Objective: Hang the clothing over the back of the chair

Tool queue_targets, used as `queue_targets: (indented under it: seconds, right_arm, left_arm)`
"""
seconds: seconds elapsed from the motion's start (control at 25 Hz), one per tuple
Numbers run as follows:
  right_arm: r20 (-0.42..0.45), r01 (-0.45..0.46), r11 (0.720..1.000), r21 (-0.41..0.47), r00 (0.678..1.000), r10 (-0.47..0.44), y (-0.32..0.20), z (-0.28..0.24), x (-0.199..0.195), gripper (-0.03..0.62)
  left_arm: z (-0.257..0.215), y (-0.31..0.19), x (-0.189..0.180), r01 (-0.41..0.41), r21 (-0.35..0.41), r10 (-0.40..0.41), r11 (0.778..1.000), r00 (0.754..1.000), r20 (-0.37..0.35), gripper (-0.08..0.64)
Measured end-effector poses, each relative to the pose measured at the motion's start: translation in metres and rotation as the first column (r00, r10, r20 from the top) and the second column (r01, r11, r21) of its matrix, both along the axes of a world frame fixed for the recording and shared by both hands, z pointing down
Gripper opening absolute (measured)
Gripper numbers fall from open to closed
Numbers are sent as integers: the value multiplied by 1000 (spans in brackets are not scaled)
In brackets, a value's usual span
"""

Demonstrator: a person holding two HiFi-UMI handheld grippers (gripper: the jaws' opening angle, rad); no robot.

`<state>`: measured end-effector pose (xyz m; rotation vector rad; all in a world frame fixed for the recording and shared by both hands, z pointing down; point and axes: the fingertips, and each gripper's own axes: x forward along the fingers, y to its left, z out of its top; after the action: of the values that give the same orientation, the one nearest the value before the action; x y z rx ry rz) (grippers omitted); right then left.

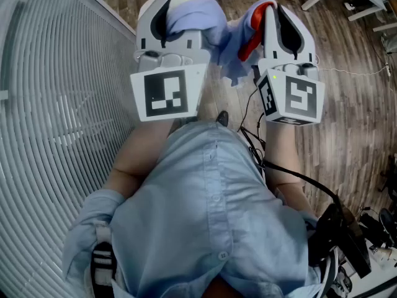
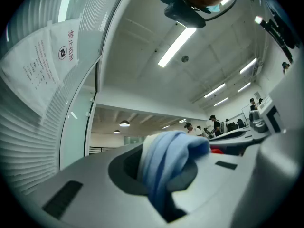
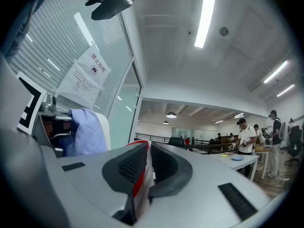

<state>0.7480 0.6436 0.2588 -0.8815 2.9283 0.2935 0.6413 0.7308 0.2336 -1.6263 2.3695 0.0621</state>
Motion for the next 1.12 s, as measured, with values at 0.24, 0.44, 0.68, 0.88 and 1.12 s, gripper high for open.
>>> queue_targets:
  seconds: [0.24, 0.44, 0.68, 0.88, 1.12]
  right_arm:
    - [8, 7, 1000, 19, 1000, -7, -7, -3, -1, 29]
    - [-17, 27, 1000, 9, 1000, -27, -9, 16, 4, 29]
    - [31, 100, 995, -7, 995, -99, -31, 19, -1, 29]
    - [28, 117, 991, -63, 993, -116, -66, 21, -15, 29]
    - [11, 137, 988, -66, 991, -137, -92, 36, -59, 29]
  left_arm:
    - [-2, -9, -1, 0, 18, 0, 1000, 1000, -7, 26]
    - [20, -8, 0, 28, 4, -27, 1000, 999, -46, 26]
    - [25, -25, 0, 63, -16, -63, 998, 998, -4, 26]
    - [28, -53, -12, 87, -69, -89, 994, 996, -23, 26]
    - [49, -79, -52, 84, -90, -87, 992, 996, -34, 26]
